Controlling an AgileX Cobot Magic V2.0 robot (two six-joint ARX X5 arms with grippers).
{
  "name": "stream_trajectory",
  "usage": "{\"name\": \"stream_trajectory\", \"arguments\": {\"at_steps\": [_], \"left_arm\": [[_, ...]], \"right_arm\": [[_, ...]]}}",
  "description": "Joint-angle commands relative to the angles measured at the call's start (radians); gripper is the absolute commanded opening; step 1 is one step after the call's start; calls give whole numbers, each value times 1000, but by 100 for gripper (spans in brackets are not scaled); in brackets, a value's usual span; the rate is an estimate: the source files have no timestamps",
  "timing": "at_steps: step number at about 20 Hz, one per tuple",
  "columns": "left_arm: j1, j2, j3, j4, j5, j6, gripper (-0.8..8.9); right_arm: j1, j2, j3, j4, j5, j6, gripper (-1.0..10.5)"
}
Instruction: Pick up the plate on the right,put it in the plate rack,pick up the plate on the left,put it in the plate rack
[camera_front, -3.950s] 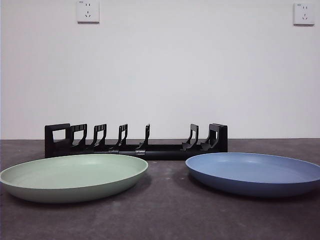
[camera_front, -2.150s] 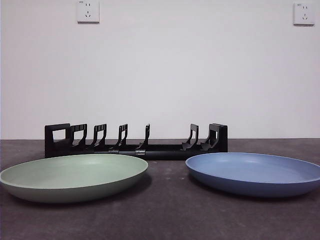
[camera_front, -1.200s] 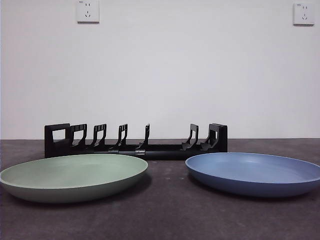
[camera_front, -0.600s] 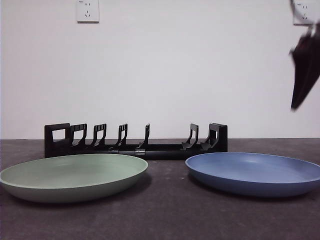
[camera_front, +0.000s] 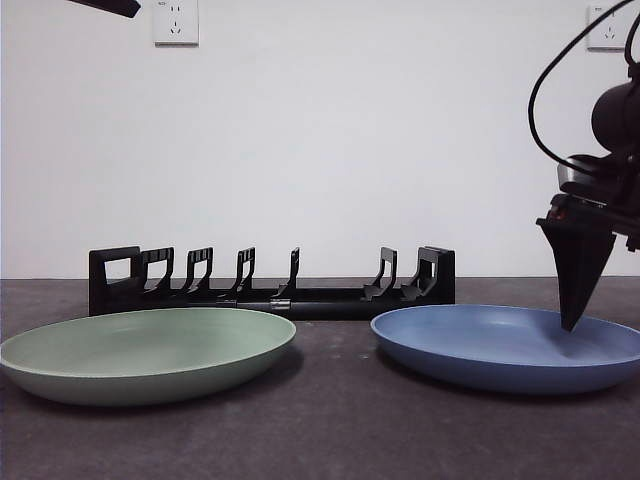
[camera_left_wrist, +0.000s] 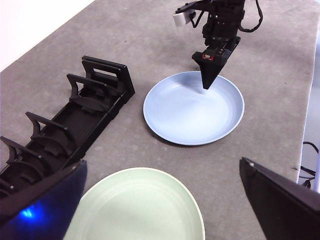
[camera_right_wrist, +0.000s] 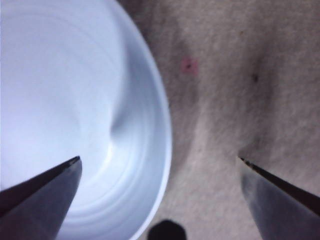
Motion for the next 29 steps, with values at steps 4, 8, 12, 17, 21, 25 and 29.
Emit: {"name": "stream_trajectory", "arguments": {"at_steps": [4,8,12,17,21,25,29], "left_arm": [[-3,0,2,1,-8,21,680],[-3,0,2,1,-19,21,680],[-3,2,2,0,-18,20,680],[-23,10,2,-3,-18,26,680],[-97,24,2,-34,-41,145,680],[-193,51,2,-44,-197,253,680],[-286,90,2,-5,-354,388,680]], "right_arm": [[0,29,3,14,-11,6,310],[6,31,3,16,-21,6,274],[9,31,3,30,-24,6,57],[11,31,3,59,-32,3,-13],[11,2,26,29,-126,4,-13],[11,-80,137,-80,-201,0,-13],[14,-141,306,-222,-233,-7,-13]]}}
